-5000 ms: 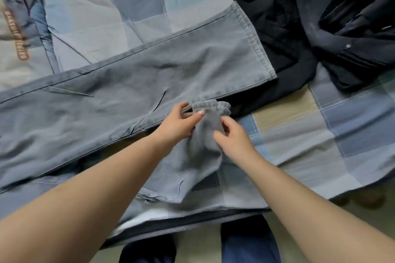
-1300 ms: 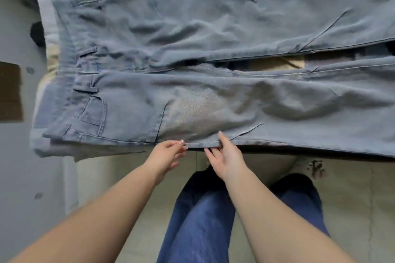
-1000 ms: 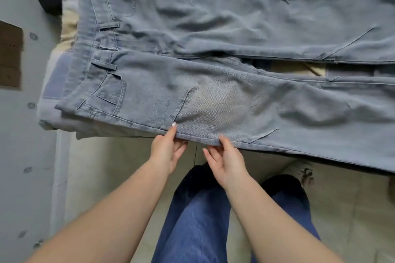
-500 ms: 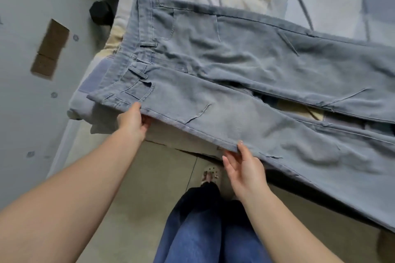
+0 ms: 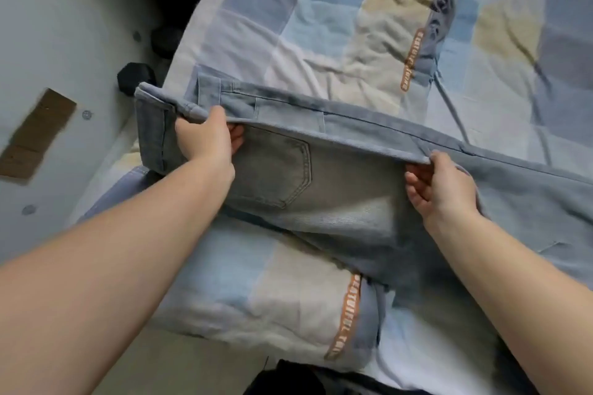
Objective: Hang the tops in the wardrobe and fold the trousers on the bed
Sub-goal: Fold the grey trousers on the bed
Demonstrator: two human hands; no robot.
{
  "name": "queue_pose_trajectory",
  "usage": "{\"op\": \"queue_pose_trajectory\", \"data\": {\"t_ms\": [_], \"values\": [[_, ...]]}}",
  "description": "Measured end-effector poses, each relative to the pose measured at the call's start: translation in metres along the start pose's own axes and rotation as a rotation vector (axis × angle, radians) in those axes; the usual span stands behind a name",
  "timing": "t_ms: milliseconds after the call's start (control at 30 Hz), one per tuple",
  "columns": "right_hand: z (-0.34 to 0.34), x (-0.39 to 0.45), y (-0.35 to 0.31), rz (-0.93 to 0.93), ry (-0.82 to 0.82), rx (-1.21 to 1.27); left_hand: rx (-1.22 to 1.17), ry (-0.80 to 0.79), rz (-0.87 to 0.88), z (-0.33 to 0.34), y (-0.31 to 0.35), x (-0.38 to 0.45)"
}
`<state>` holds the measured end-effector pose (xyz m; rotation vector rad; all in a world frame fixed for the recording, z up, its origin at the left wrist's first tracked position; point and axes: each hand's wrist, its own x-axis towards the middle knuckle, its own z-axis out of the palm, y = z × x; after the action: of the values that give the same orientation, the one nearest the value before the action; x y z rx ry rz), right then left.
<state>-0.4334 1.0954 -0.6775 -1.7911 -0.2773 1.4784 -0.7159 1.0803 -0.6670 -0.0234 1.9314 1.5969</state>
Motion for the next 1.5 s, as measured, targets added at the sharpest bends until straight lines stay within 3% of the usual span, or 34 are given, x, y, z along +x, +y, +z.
{"op": "queue_pose_trajectory", "data": {"t_ms": [300, 500, 600, 700, 867, 1100, 1300, 1500], "values": [[0.067, 0.125, -0.017, 0.046, 0.035, -0.176, 0.201, -0.064, -0.039, 0.097, -0.031, 0.1], [0.087, 0.153, 0.005, -0.028, -0.322, -0.373, 0.32, -0.275, -0.07, 0.105, -0.069, 0.12], [0.08, 0.151, 0.009, -0.193, -0.373, -0.582, 0.428, -0.322, 0.013, 0.1, -0.079, 0.112], [0.055, 0.14, 0.004, -0.248, -0.405, -0.612, 0.511, -0.352, 0.087, 0.099, -0.081, 0.091], [-0.017, 0.114, -0.003, -0.354, -0.419, -0.665, 0.389, -0.404, 0.049, 0.107, -0.088, 0.009], [-0.201, 0.093, -0.004, -0.343, -0.423, -0.863, 0.416, -0.536, -0.076, 0.074, -0.161, -0.171], [-0.39, 0.085, 0.019, -0.262, -0.377, -1.18, 0.492, -0.514, -0.439, 0.035, -0.266, -0.325], [-0.504, 0.096, 0.063, -0.411, -0.397, -1.569, 0.497, -0.413, -0.686, 0.031, -0.354, -0.42]]}}
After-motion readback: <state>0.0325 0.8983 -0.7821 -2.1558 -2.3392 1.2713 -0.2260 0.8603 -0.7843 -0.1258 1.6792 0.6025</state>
